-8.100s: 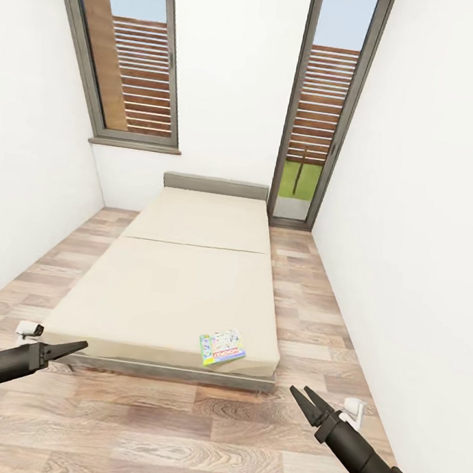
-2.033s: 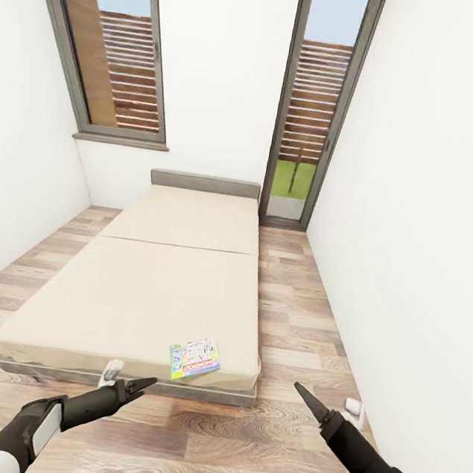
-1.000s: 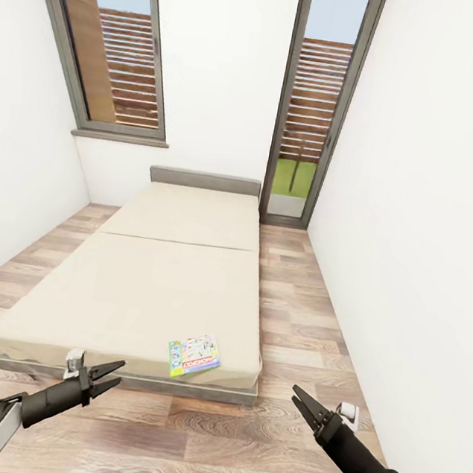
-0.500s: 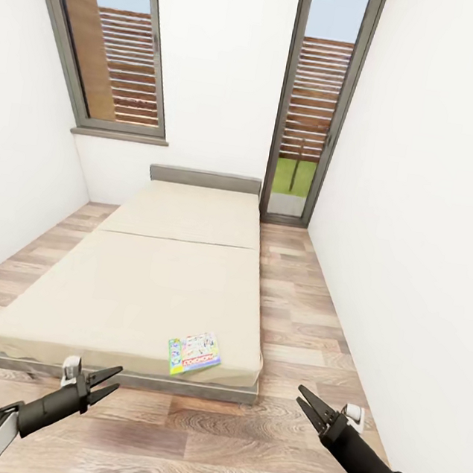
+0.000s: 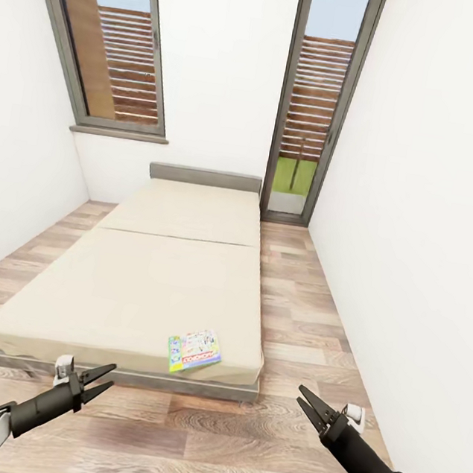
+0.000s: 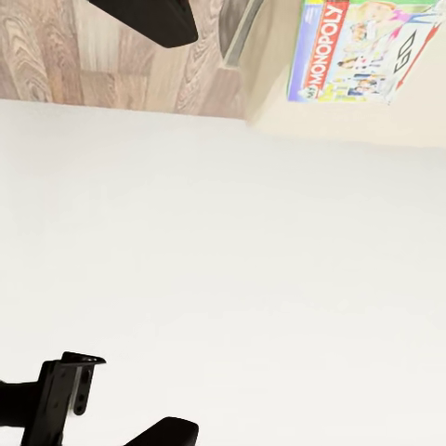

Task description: Put all the toys in the child's room - the three board games (two on the bed and one on the table), the two jigsaw puzzles on the table, and the tennis ball on the table - inside the toy box on the table in the child's room.

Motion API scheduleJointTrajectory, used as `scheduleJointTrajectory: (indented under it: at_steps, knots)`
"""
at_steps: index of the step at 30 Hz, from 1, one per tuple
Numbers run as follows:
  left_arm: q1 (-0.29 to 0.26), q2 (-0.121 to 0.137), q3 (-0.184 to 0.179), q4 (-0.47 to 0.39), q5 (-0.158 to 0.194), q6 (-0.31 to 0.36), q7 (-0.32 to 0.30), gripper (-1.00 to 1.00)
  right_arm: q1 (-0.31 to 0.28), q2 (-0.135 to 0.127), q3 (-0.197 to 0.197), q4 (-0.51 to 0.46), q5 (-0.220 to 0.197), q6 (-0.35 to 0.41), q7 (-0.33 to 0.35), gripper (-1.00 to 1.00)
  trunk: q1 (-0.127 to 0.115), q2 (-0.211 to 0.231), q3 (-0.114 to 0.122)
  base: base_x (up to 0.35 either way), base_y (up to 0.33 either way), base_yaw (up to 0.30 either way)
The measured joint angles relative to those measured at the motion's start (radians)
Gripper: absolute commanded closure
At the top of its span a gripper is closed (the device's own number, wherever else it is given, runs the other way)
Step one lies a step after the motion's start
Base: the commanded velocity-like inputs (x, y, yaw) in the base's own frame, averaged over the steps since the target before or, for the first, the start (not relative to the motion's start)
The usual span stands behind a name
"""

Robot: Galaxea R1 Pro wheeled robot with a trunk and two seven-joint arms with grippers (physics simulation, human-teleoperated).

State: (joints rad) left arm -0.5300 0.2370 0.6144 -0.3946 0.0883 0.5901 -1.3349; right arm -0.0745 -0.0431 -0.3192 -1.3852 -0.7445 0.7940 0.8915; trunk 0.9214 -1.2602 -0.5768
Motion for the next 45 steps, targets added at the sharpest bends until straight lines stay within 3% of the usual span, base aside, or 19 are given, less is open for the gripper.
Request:
scheduleJointTrajectory:
  at_steps: [45]
  knots:
    - [0.0,-0.006,0.007,0.0,-0.002,-0.016,0.01,-1.0,0.0,0.002,0.001,0.003,0.001,-0.025,0.005,-1.0,0.173,-0.315,-0.141,0.0,0.0,0.0]
